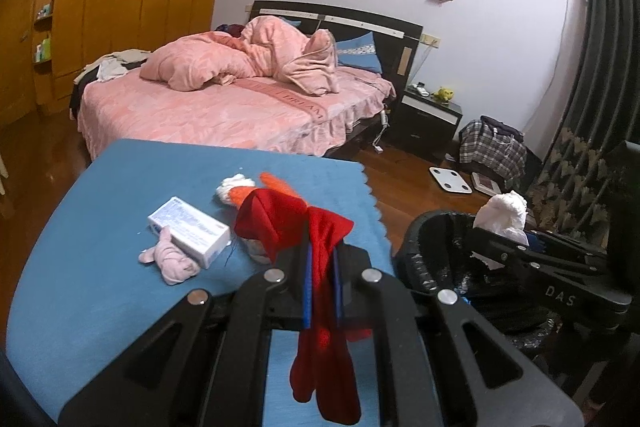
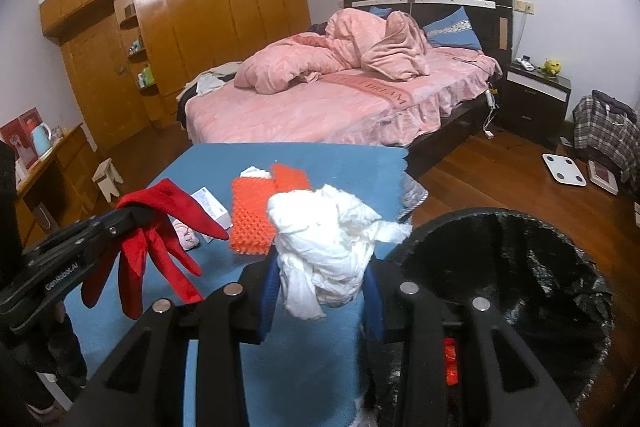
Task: Collect trash
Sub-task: 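Carry the white tissue and red glove over the black bin, then open the right gripper to drop the tissue into the bin, then open the left gripper to drop the red glove into the bin, then move the left gripper to the pink sock and grasp it, then grasp the white box with the right gripper while the left holds the pink sock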
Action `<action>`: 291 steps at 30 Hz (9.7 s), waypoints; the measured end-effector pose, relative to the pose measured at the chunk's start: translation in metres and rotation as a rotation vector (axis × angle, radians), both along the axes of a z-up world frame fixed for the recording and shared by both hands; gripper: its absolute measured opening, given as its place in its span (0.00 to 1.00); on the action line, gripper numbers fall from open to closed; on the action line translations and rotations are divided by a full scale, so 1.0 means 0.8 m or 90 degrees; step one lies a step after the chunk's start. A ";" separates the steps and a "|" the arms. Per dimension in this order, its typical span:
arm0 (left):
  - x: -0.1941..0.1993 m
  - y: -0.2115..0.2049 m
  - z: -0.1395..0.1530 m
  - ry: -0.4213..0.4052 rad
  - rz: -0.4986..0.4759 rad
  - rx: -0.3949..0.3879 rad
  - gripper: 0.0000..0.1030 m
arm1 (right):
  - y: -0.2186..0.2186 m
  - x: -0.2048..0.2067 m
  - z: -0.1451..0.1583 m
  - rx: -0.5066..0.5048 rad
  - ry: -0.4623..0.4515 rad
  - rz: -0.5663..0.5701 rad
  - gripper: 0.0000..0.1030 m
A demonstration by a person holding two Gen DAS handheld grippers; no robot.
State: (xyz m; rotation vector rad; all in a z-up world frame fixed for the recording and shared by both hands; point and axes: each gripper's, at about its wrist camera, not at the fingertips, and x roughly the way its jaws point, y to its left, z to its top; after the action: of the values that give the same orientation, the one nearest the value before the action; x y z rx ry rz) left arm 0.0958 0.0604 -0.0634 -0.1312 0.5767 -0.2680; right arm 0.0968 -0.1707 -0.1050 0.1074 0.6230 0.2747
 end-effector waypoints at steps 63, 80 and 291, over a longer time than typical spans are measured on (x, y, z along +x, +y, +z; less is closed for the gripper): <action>0.058 -0.271 -0.010 0.000 -0.265 -0.012 0.07 | -0.253 -0.022 -0.022 -0.008 0.017 -0.233 0.36; 0.085 -0.287 -0.045 0.043 -0.277 0.003 0.07 | -0.271 -0.005 -0.052 -0.009 0.053 -0.243 0.36; 0.098 0.329 -0.169 0.176 0.300 0.018 0.33 | 0.363 0.208 -0.136 -0.063 0.123 0.249 0.63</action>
State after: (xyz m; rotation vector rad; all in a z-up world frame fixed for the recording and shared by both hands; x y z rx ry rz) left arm 0.1744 0.3239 -0.1985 -0.2741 0.8029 0.2196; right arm 0.2631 0.1201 -0.2141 -0.0863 0.8481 0.6147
